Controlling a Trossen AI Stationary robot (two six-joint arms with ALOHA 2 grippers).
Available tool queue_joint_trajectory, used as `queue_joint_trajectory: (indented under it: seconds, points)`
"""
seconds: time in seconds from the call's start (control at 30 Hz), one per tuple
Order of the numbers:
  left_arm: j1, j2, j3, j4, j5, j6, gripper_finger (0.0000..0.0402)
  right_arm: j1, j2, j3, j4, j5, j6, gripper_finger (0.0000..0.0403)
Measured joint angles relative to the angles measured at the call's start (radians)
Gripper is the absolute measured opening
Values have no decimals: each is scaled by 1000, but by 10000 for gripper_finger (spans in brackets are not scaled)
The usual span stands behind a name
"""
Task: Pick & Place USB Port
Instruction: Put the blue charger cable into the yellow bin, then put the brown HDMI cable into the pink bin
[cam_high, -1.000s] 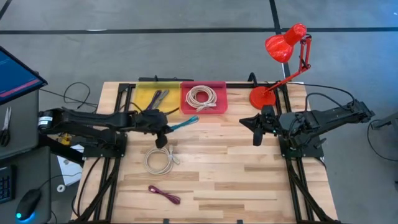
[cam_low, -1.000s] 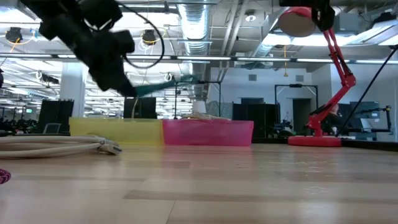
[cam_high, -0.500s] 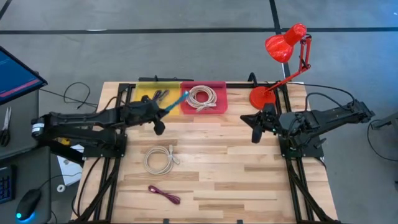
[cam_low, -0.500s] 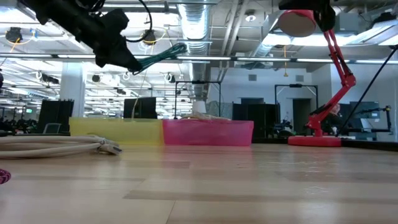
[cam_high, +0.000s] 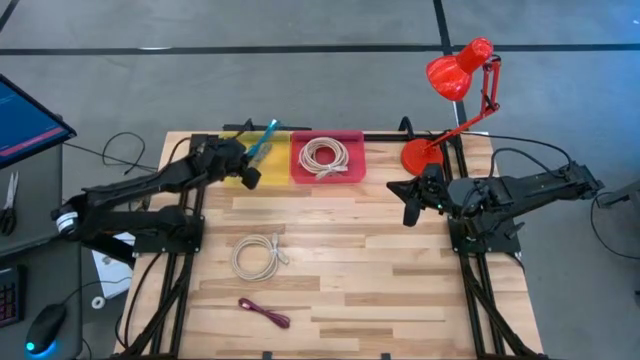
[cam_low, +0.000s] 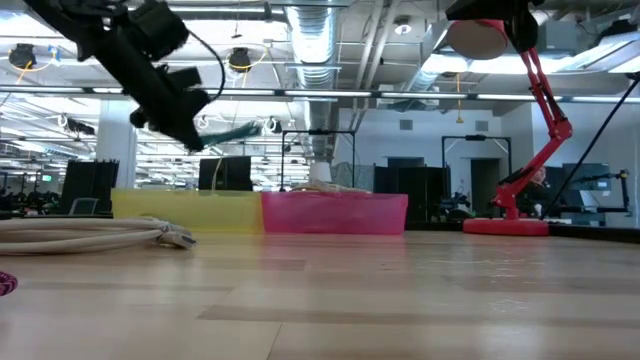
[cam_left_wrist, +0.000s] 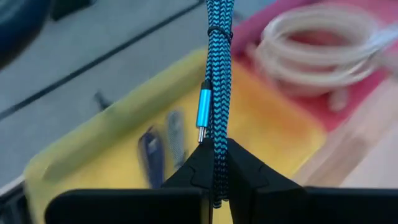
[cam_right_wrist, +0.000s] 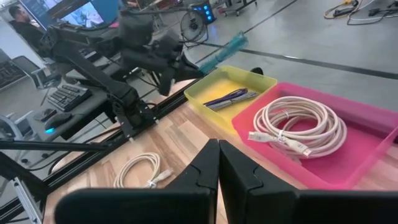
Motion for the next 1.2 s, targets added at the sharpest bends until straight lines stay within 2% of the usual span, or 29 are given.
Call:
queue_joint_trajectory:
  seconds: [0.13, 0.3, 0.6, 0.93, 1.2]
  points:
    - [48, 53, 0, -65, 44, 53, 16, 0, 0, 0, 0, 0, 0, 1]
    - [61, 136, 0, -125, 50, 81, 16, -1, 0, 0, 0, -2, -16, 1]
    - [62, 238, 0, -119, -47, 77, 18, 0, 0, 0, 0, -2, -16, 1]
    - [62, 251, 0, -103, -130, 77, 82, 0, 0, 0, 0, -3, -19, 1]
    - [52, 207, 0, -94, -91, 77, 99, 0, 0, 0, 0, -3, -19, 1]
